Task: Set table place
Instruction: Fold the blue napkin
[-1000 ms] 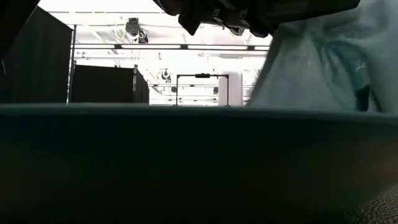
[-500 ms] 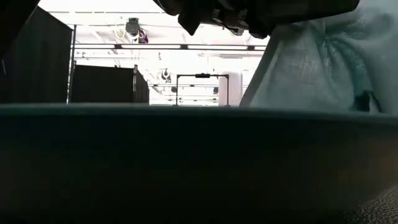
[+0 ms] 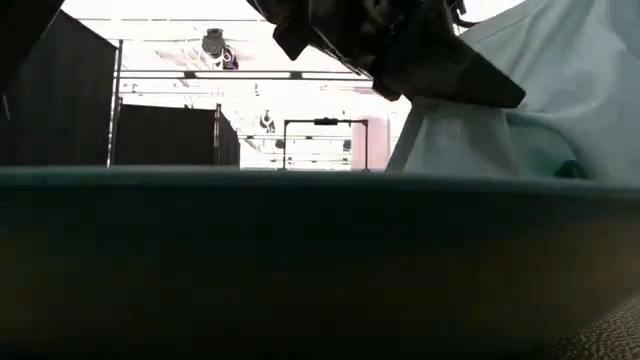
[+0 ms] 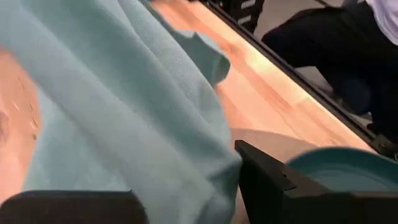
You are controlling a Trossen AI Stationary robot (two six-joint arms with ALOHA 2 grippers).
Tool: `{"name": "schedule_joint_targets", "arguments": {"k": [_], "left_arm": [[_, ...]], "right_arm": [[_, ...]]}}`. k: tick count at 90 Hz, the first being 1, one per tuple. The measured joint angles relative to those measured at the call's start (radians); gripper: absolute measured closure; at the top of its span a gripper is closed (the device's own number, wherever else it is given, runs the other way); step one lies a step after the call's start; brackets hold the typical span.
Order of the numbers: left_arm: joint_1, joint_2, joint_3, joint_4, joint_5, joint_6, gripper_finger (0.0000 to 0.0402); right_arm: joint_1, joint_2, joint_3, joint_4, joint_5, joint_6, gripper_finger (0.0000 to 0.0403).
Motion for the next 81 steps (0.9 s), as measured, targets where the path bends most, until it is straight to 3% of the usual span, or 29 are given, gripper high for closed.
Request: {"name": "schedule_joint_targets", "arguments": {"k": [81], "left_arm": [[0.001, 0.0, 0.0, -0.149, -0.109, 0.002, 0.0318]], "right_arm": [[0.012, 0.001, 0.0, 0.0, -0.049, 0.027, 0.0403]]}}
